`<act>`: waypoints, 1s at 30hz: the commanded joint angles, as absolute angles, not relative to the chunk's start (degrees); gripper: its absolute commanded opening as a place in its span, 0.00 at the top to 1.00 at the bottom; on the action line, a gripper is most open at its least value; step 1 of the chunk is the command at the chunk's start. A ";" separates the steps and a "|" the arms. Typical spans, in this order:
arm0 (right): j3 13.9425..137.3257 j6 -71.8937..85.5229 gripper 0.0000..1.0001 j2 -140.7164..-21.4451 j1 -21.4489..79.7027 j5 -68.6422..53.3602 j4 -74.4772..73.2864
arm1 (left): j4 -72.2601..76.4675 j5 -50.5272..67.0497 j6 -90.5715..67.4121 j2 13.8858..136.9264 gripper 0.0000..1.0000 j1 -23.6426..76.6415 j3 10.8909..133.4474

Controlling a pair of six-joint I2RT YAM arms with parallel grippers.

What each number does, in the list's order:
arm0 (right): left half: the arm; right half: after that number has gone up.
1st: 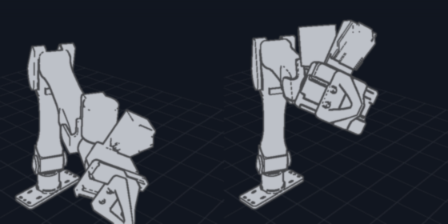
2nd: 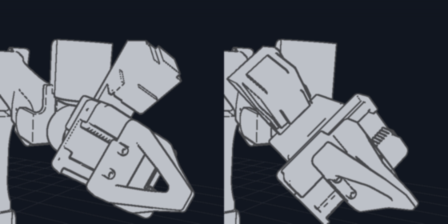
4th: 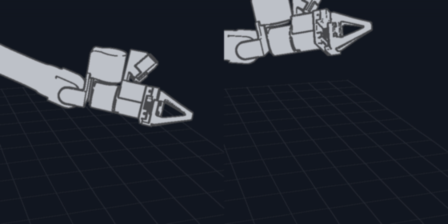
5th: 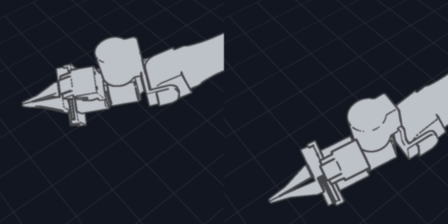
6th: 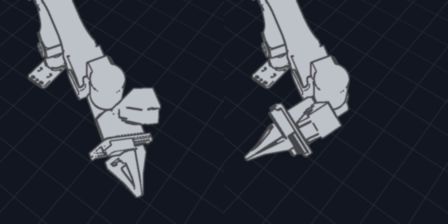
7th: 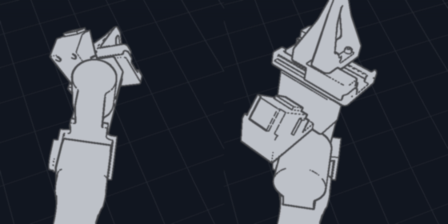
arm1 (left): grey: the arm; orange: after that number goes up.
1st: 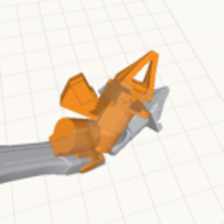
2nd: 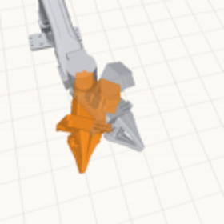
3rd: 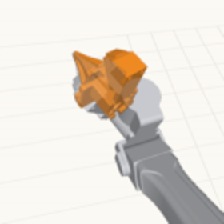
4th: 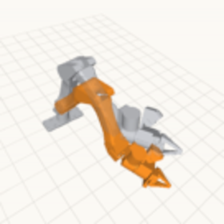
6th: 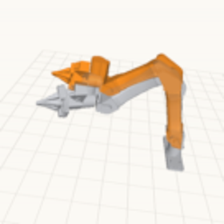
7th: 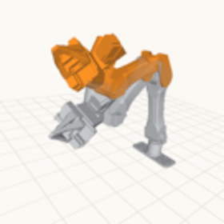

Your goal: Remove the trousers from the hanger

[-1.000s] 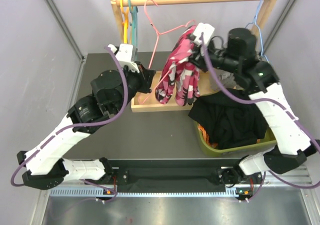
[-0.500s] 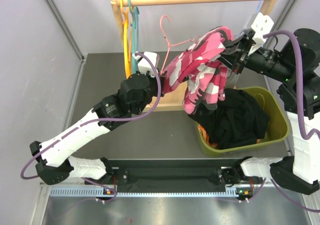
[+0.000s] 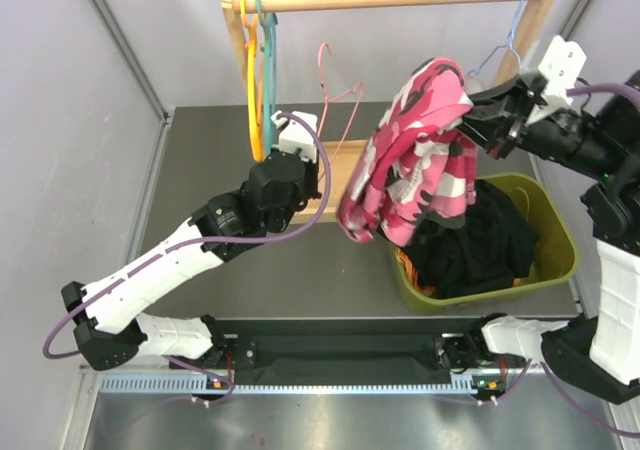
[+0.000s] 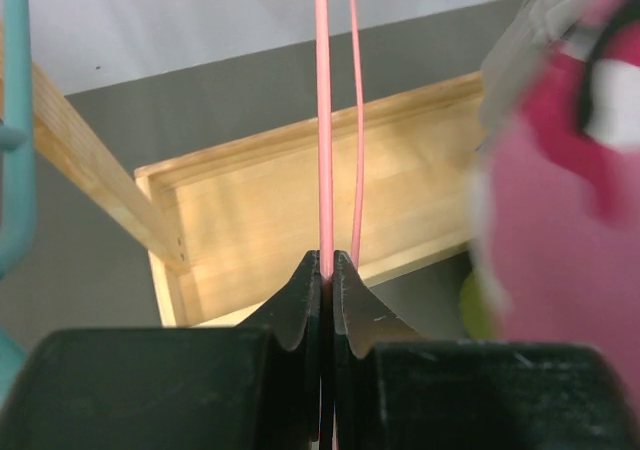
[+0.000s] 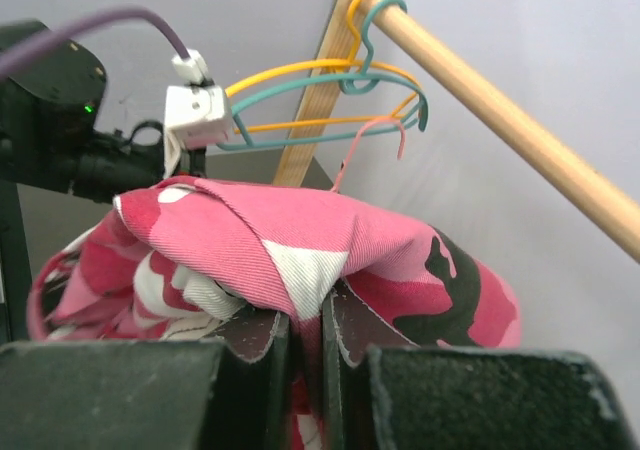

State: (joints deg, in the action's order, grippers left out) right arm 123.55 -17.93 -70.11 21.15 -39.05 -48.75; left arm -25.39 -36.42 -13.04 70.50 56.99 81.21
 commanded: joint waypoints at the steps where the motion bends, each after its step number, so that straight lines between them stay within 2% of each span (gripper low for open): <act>1: 128.23 -19.51 1.00 -66.01 20.13 -40.87 -41.22 | -25.40 -38.58 -11.60 69.26 1.00 56.87 80.24; 9: 121.48 -26.44 1.00 -61.44 20.04 -39.82 -46.57 | -24.96 -36.30 -12.04 68.12 1.00 56.87 82.44; 21: 104.95 -40.69 1.00 -47.56 17.14 -29.81 -57.13 | -25.75 -32.78 -12.04 64.25 1.00 56.87 83.94; 26: 97.22 -42.28 1.00 -41.14 14.16 -17.60 -58.63 | -26.54 -31.91 -12.22 63.19 1.00 56.87 84.37; 30: 83.97 -40.17 1.00 -35.08 11.78 -2.78 -53.45 | -27.42 -31.38 -12.48 62.40 1.00 56.87 84.99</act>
State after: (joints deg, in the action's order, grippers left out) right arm 89.03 -39.46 -37.65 13.58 -16.95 -62.98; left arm -28.23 -32.36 -12.29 64.12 56.95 82.37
